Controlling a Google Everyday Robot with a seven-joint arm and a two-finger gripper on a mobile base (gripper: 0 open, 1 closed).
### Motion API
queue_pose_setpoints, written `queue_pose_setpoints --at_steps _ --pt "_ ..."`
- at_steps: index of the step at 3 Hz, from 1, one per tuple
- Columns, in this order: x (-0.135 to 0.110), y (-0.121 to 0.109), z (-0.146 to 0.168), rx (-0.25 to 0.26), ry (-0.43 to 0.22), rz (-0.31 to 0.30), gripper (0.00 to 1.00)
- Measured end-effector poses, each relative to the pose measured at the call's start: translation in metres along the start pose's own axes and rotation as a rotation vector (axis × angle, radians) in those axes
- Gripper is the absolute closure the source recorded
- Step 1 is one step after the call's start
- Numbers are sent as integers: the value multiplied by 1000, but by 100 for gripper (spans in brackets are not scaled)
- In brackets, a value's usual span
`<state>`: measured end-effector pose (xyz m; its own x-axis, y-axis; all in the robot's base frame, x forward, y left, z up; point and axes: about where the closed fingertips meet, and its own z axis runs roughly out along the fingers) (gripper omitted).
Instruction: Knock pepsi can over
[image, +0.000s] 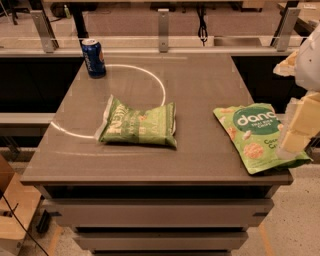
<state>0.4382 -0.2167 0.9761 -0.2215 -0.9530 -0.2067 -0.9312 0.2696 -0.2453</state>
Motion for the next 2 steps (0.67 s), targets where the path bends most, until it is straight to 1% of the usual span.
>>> queue_pose_setpoints --at_steps 1,2 --pt "-3 -3 -2 15 -15 -3 0" --pt "-23 -16 -3 49 -114 -27 0"
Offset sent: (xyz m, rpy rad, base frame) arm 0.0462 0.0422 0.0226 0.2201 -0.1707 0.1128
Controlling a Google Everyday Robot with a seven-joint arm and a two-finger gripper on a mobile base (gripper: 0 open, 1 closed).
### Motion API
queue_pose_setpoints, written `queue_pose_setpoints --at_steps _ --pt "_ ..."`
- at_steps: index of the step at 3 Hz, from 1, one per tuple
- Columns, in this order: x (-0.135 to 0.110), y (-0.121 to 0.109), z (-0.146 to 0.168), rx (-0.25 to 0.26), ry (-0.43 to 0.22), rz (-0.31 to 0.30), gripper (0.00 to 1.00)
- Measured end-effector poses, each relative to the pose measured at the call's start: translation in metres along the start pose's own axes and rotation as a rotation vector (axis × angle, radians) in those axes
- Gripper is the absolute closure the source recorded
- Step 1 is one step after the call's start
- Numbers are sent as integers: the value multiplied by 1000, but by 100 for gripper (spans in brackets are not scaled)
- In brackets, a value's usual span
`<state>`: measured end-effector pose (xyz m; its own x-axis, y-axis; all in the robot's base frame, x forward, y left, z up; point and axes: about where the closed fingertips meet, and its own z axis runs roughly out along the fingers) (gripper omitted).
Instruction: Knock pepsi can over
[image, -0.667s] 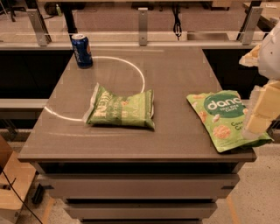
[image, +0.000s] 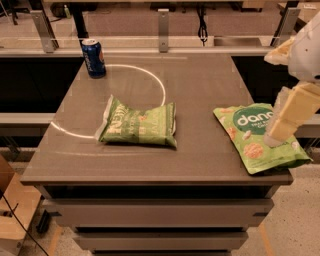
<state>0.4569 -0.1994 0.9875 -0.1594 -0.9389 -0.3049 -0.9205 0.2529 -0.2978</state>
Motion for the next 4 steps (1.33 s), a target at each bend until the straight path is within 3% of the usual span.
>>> queue_pose_setpoints --at_steps 1,2,3,4 --pt "-31 -21 12 23 -159 -22 0" --pt "-70 -46 29 26 -265 -63 0" --pt "-70 -46 29 26 -265 -63 0" --pt "-82 -52 37 48 -308 -40 0"
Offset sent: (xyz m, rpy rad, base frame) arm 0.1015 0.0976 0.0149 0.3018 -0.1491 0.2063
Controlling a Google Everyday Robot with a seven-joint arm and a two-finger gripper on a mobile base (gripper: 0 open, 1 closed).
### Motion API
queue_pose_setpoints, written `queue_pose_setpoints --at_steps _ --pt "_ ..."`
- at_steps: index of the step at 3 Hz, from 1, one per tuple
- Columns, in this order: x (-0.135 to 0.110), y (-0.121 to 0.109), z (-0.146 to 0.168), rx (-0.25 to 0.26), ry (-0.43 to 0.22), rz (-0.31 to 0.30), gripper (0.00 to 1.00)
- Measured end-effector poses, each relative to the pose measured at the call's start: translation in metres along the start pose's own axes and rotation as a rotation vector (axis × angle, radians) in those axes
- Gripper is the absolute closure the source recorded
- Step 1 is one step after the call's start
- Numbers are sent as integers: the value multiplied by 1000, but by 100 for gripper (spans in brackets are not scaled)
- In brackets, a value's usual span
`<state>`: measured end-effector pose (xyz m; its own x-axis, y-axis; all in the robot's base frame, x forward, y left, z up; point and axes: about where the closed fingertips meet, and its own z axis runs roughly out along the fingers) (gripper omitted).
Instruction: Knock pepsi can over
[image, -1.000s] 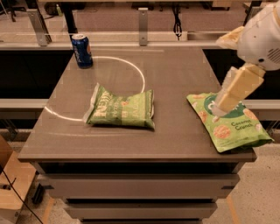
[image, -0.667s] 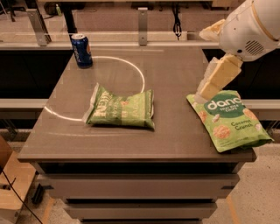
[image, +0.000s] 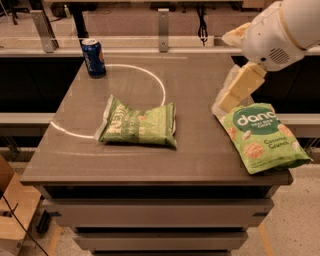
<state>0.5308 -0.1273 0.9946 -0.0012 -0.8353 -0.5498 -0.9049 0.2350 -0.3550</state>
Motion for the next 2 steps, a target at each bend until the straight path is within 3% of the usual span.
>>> queue_pose_setpoints --at_steps 2 --pt "-51 -37 59 48 -253 54 0"
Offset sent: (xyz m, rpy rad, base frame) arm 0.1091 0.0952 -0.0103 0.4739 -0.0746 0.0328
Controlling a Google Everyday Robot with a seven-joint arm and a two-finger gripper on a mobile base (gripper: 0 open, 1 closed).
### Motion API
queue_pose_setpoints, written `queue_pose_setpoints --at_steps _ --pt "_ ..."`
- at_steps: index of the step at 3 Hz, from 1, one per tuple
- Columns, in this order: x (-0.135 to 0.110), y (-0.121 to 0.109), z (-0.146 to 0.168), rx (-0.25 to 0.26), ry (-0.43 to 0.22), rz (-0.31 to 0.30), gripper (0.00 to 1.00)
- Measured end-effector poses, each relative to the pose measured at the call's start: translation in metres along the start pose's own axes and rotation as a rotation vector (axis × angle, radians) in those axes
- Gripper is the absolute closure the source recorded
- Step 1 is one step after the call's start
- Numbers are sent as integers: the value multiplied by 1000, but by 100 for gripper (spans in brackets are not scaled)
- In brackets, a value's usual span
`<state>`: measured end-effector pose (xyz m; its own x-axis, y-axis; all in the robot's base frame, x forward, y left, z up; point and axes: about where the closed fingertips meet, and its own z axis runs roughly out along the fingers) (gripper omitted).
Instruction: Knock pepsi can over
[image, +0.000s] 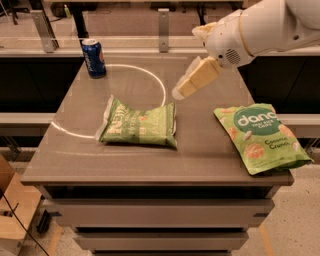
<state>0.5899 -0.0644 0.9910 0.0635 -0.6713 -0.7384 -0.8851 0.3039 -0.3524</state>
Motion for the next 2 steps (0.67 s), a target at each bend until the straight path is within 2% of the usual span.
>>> queue_pose_setpoints --at_steps 1,2 --pt "-12 -21 40 -5 -109 53 0" --pt "-16 -38 82 -21 -173 99 0"
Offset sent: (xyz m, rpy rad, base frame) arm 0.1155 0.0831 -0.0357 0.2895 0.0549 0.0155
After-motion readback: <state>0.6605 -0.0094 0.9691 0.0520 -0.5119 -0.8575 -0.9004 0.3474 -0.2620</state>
